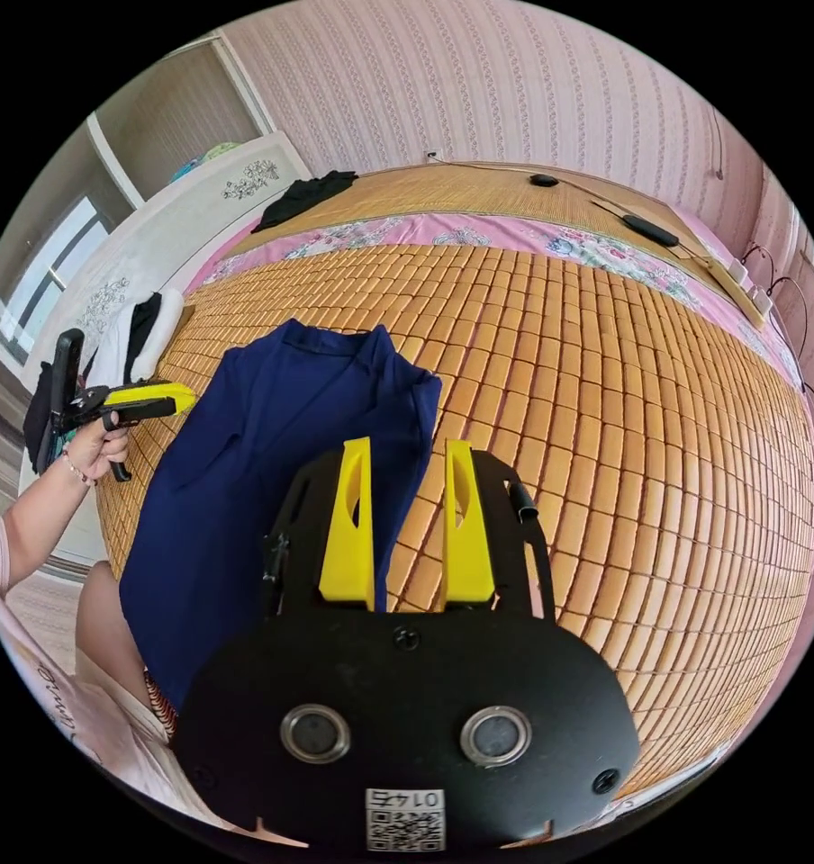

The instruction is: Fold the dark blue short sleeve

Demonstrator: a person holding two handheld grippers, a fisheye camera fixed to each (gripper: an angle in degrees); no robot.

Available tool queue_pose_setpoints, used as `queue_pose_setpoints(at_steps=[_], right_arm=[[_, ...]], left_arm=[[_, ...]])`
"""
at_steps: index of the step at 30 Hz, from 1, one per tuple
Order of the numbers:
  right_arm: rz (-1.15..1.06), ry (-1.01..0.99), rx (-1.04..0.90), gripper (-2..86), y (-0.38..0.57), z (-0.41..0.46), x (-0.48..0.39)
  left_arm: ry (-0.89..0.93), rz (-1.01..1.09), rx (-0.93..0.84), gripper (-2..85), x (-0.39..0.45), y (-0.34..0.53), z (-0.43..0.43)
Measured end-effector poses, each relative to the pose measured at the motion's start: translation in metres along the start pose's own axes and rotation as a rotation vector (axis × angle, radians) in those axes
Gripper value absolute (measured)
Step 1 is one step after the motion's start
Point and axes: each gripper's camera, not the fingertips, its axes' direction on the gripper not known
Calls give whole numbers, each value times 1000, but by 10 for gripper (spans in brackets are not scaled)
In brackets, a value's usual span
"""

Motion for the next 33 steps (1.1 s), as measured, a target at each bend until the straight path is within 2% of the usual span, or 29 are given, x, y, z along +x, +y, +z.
queue_pose_setpoints(at_steps=[2, 4, 8, 14, 17, 20, 24, 27, 30, 33], right_arm=[[27, 12, -40, 106, -11, 11, 7], [56, -30, -111, 55, -22, 23, 17], [85, -23, -74, 15, -29, 17, 24], [204, -62, 42, 4, -34, -7, 45], [171, -54, 76, 4, -28, -23, 36], [93, -114, 123, 3, -9, -48, 16], [-32, -177, 195, 3, 44, -103, -20], [-47, -188, 217, 3, 101, -139, -45], [-24, -176, 142, 3, 169, -143, -66], [83, -142, -10, 3, 236, -108, -78]], left_arm=[[5, -70, 10, 53, -26, -3, 2], [58, -133, -25, 76, -49, -7, 15], [101, -146, -100, 39, -65, -6, 34], [141, -335, 66, -4, -108, 4, 5], [208, -287, 146, -8, -107, 13, -24], [222, -153, 163, -8, -92, 31, -59], [238, 4, 222, -8, -69, 87, -129], [218, 87, 211, -9, -56, 148, -179], [279, 61, 119, -10, -45, 227, -190], [305, -15, -39, -10, -33, 306, -160]])
